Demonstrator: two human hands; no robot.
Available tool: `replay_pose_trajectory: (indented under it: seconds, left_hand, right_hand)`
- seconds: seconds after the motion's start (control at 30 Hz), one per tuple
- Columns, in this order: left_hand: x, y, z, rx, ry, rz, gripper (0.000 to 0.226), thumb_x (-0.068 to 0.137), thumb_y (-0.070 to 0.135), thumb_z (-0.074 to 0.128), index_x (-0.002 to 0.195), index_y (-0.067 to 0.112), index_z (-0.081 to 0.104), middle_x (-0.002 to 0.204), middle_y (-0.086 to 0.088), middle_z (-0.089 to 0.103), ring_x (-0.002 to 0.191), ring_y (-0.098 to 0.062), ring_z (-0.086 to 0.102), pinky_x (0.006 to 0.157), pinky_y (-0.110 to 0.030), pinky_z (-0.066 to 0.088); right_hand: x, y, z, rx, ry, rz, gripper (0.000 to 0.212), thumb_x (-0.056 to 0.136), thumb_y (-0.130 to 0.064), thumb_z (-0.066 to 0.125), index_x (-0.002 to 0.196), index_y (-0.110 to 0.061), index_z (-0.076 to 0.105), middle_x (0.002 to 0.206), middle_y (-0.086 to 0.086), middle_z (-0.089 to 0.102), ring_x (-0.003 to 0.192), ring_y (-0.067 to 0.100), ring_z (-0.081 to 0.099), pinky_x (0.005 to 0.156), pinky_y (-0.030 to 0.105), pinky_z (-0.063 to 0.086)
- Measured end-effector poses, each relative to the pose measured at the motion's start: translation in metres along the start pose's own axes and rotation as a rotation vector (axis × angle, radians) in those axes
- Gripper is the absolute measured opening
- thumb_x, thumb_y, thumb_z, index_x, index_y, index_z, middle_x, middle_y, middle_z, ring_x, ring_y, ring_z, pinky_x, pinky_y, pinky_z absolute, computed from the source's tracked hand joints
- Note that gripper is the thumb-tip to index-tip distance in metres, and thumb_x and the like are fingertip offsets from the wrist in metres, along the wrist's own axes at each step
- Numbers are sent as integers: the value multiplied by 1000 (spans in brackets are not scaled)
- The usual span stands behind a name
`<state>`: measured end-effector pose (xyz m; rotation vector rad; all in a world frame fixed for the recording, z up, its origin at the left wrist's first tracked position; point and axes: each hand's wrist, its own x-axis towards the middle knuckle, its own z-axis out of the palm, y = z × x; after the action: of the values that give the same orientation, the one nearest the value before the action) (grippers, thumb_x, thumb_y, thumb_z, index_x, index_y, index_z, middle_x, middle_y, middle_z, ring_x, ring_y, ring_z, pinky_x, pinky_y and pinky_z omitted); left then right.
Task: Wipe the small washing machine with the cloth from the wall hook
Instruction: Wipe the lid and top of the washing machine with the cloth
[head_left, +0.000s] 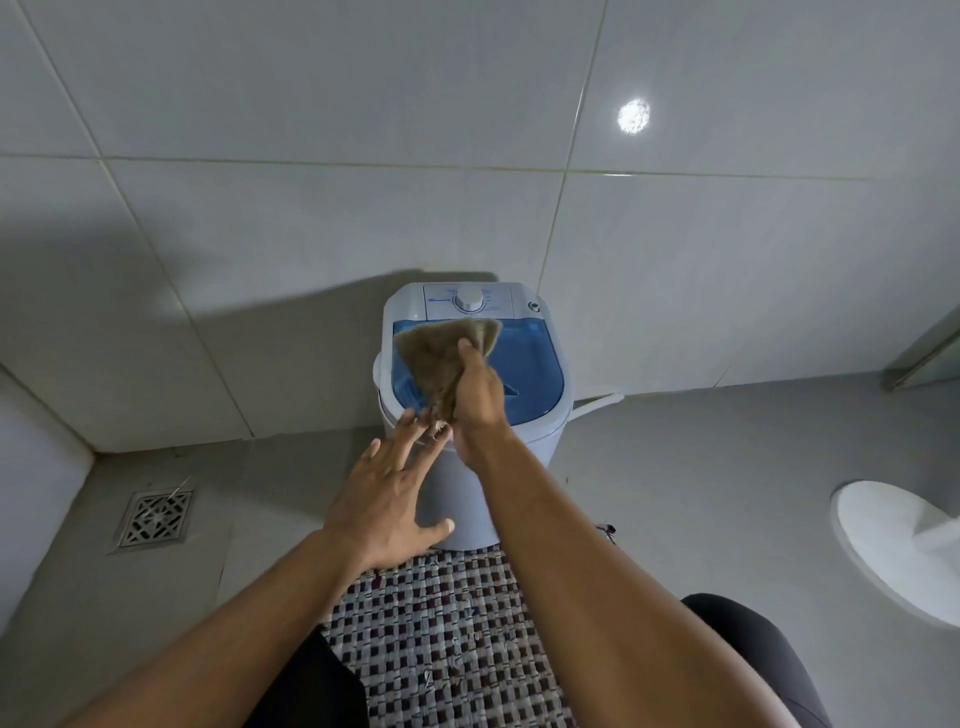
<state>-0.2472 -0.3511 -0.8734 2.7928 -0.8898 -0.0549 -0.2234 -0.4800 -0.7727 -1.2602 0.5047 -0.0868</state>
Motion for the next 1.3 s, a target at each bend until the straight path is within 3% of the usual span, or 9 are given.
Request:
replay_pose_trajectory:
  seconds: [0.17,0.43,0.53,0.7,0.83,0.97,1.07,1.2,1.3]
  left_hand:
    - [-1,-1,3,-15,27,11,119,82,74,62,162,35,-18,172,4,-25,158,-16,-22,127,-48,5]
    - [-1,5,7,-91,82,-15,116,81,71,65,164,37,-9,172,7,-21,158,-13,-21,124,-47,7]
    - [-1,6,7,-100,95,-23,115,81,70,65,164,38,-7,172,8,-21,157,-12,-22,125,-47,7]
    - [-2,6,6,-69,84,-29,113,82,70,63,163,39,-9,172,10,-22,156,-10,-26,127,-47,6]
    - [0,10,6,-69,83,-37,113,83,68,63,162,41,-11,170,12,-26,154,-8,-30,127,-45,3]
    - [0,5,7,-62,93,-37,111,82,67,63,162,42,-11,171,12,-23,156,-10,-26,128,-49,7]
    - [0,5,10,-55,99,-41,111,82,69,62,162,42,-10,172,11,-21,157,-10,-24,127,-47,7]
    - [-1,5,10,-40,96,-38,111,83,71,60,162,41,-11,172,10,-23,157,-11,-24,127,-44,3]
    - [-1,5,9,-51,100,-28,112,82,71,62,163,41,-9,172,10,-20,157,-11,-23,126,-45,5]
  right_hand:
    - [16,-23,-32,318,32,55,26,105,-33,51,112,-10,62,101,10,71,95,28,68,88,47,57]
    - [50,-61,-60,369,29,-31,26,104,-33,52,107,-11,66,100,11,74,99,29,71,98,51,55]
    - [62,-70,-51,83,39,-162,29,107,-32,44,104,-11,63,99,7,69,95,24,67,96,44,54]
    - [88,-57,-12,-545,9,-419,49,107,-44,32,140,-13,52,126,10,64,118,26,57,107,47,45]
    - [117,-33,16,-889,-175,-377,54,108,-46,30,139,-8,53,134,22,62,125,40,55,108,51,41]
    - [124,2,27,-1337,-448,-469,57,107,-42,30,159,-17,32,167,10,30,157,29,19,126,44,10]
    - [113,7,11,-1412,-581,-570,56,109,-37,29,162,-22,19,171,2,15,159,17,2,126,37,-3]
    - [90,-1,-24,-1466,-657,-640,53,110,-36,30,162,-25,19,171,2,16,158,15,5,118,23,-8]
    - [86,-4,-51,-1487,-650,-656,53,110,-38,31,161,-26,24,171,-1,17,157,11,5,122,26,-11]
